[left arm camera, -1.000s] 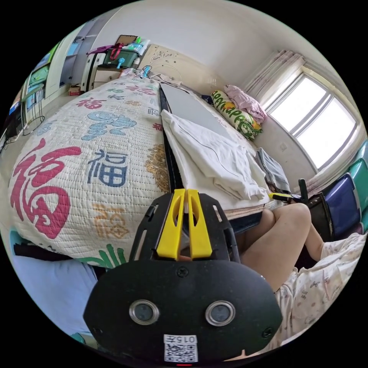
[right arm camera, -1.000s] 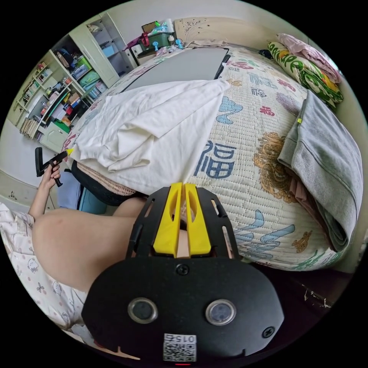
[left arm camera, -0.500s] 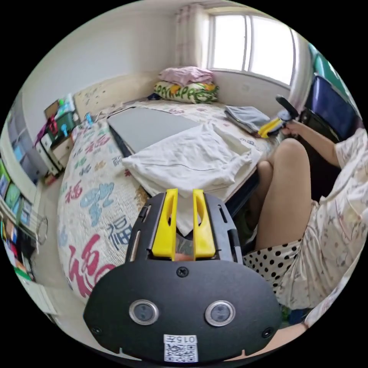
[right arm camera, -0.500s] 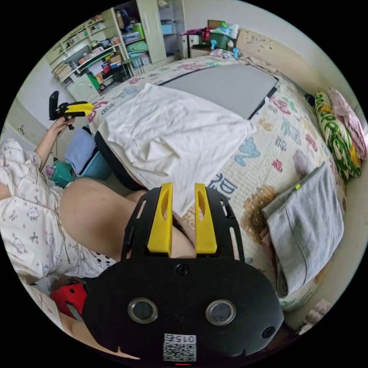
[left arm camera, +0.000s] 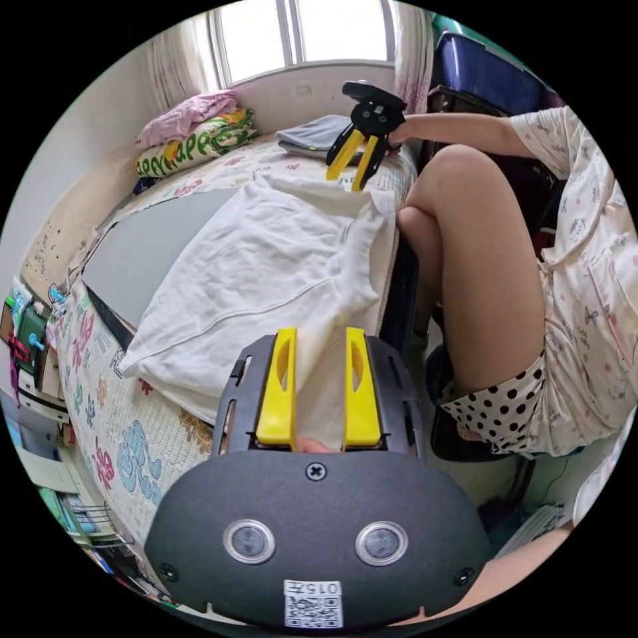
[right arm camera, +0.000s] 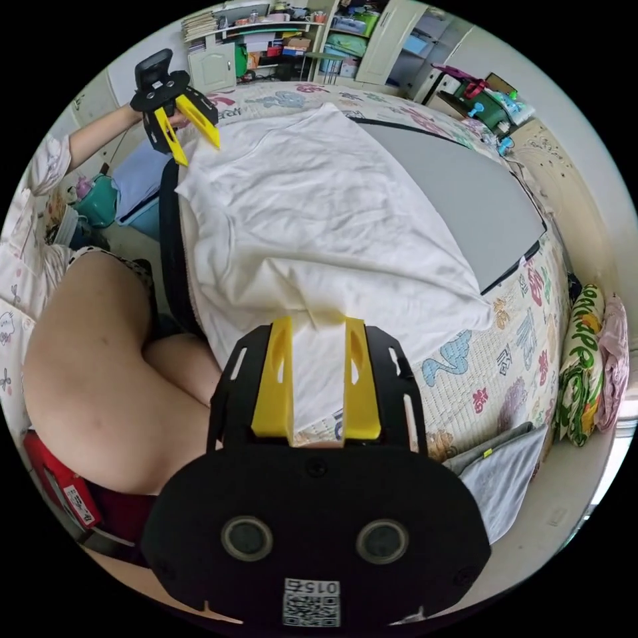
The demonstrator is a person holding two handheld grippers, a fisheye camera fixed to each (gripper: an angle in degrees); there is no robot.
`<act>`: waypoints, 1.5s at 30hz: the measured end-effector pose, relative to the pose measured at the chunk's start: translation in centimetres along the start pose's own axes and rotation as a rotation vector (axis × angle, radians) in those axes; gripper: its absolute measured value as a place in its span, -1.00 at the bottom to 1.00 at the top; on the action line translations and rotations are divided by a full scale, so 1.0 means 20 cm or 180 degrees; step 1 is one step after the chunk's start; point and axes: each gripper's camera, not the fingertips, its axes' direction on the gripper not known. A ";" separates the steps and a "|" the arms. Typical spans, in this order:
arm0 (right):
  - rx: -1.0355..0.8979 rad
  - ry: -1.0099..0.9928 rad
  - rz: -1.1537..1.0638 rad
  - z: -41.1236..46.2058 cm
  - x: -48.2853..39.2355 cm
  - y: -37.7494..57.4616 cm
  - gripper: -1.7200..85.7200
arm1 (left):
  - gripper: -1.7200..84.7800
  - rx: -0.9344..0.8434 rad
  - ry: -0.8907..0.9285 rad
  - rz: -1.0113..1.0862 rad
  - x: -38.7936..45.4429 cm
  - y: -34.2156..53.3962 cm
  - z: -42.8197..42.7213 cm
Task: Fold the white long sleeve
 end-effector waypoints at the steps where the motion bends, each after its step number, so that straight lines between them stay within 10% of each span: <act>1: 0.0019 -0.0012 0.0033 0.01 0.01 0.02 -0.77 | -0.74 -0.0046 -0.0012 0.0026 0.00 0.02 0.03; 6: 0.0246 -0.0168 0.0239 -0.05 0.07 0.08 -0.92 | -0.79 -0.0053 -0.0035 -0.0006 -0.03 0.02 0.08; 13: 0.0813 -0.0113 0.0153 -0.33 -0.02 -0.08 -0.65 | -0.75 0.0208 -0.0061 0.0196 0.02 0.01 0.10; 25: 0.0828 -0.0842 0.0846 -0.62 0.34 -0.63 -0.98 | -0.94 0.0673 0.0244 -0.0185 -0.13 -0.06 0.09; 33: 0.1029 -0.0674 0.1530 -1.46 1.18 -1.29 -0.97 | -0.95 0.1373 0.0191 -0.0961 -1.10 -0.58 -0.36; 37: 0.1924 -0.0143 0.2516 -2.12 1.88 -1.88 -0.88 | -0.91 0.2753 -0.0480 -0.2490 -1.70 -0.80 -0.58; 41: 0.3108 -0.0955 0.2616 -2.39 1.91 -2.04 -0.78 | -0.80 0.2736 -0.0571 -0.2354 -1.51 -1.02 -0.45; 45: 0.2380 -0.1501 0.1922 -2.19 1.60 -2.10 -0.76 | -0.78 0.2428 -0.0472 -0.1748 -1.07 -1.00 -0.24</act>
